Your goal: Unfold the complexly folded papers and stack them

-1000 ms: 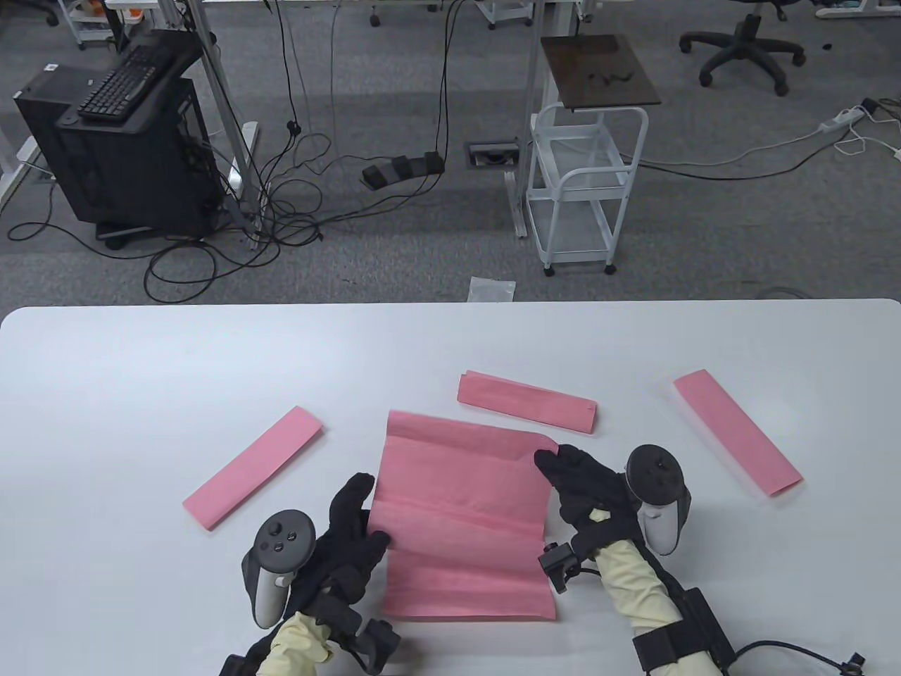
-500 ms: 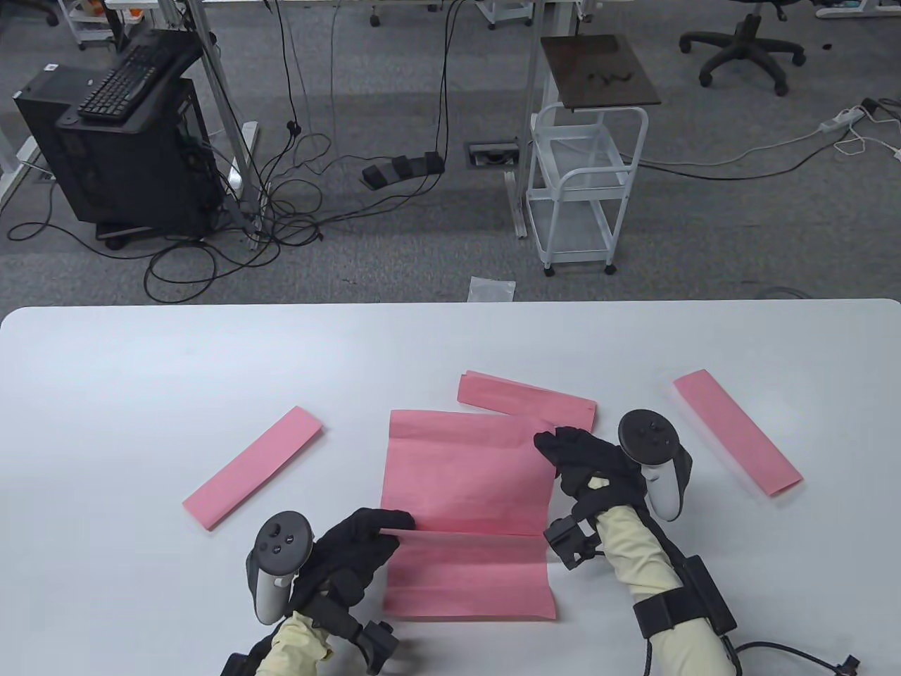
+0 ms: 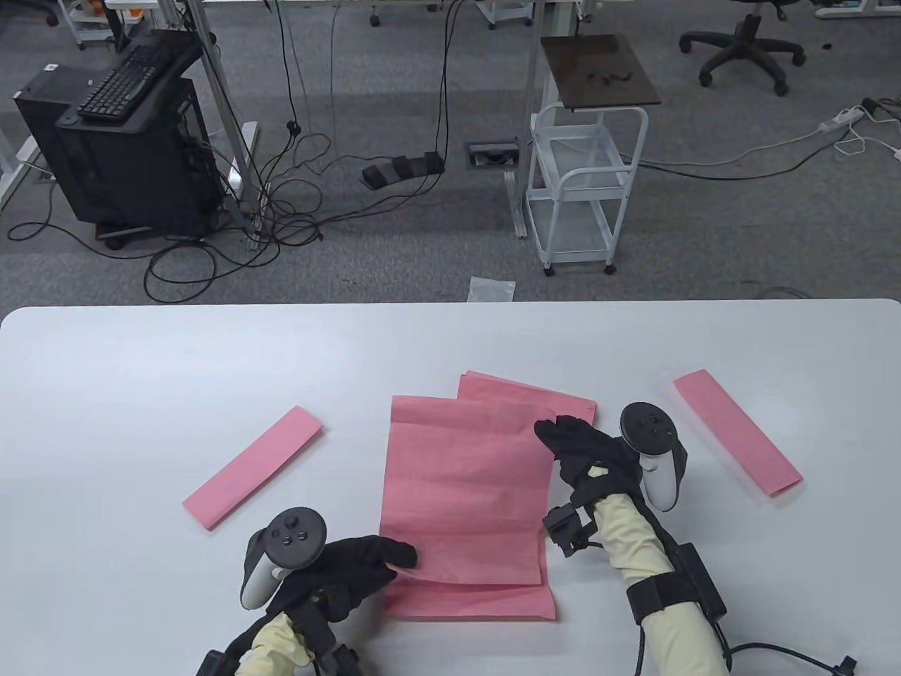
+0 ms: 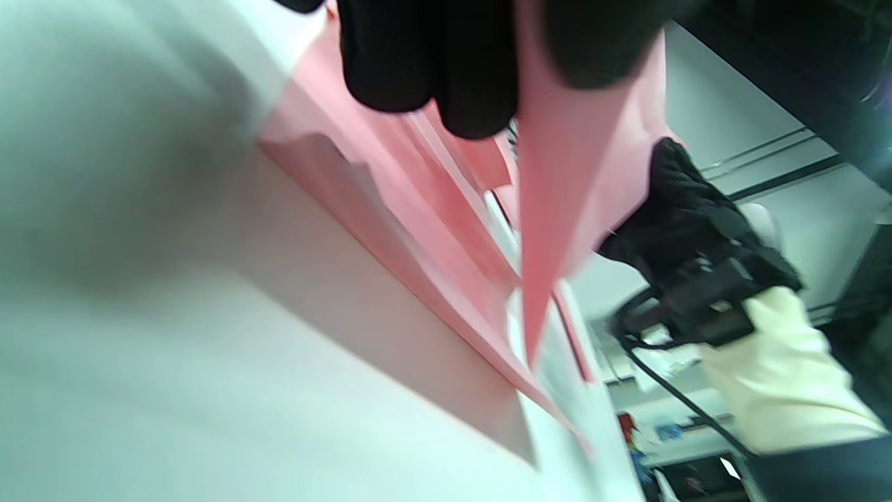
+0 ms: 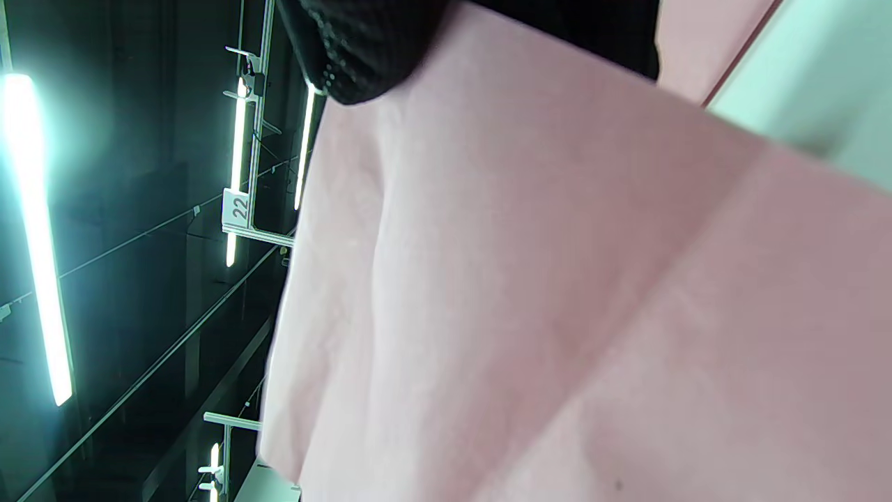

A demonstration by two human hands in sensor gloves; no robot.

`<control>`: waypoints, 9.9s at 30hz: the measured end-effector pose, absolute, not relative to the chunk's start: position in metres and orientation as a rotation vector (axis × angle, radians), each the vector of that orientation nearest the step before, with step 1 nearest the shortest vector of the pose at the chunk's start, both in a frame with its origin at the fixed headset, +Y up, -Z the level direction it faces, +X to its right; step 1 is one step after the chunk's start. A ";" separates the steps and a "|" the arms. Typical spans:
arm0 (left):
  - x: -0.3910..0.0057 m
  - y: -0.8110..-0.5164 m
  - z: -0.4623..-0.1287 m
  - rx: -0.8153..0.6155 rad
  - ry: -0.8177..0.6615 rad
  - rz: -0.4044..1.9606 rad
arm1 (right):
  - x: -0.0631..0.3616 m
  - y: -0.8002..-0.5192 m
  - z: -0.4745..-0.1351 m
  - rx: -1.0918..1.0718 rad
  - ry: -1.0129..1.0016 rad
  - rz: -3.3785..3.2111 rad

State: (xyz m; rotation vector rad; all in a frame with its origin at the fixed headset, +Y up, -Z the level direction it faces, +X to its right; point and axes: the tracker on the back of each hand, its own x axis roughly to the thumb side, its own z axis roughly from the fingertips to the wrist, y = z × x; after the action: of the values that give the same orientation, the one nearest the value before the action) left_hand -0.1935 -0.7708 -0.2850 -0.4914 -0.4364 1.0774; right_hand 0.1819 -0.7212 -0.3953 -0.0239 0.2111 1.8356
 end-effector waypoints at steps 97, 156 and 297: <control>-0.151 -0.814 -0.275 -0.790 -0.351 0.184 | 0.089 -0.791 -0.298 0.872 0.911 2.583; -0.150 -0.814 -0.274 -0.791 -0.362 0.182 | 0.114 -0.769 -0.334 0.717 0.797 2.656; -0.146 -0.746 -0.242 -0.402 -0.284 0.359 | 0.377 -0.758 -0.438 -0.880 0.545 2.690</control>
State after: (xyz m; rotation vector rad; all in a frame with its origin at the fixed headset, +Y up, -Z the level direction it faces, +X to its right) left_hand -0.1464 -0.7458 -0.2420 -0.4020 -0.2840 0.3590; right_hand 0.3771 -0.7580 -0.4381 -0.8799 0.5455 2.6901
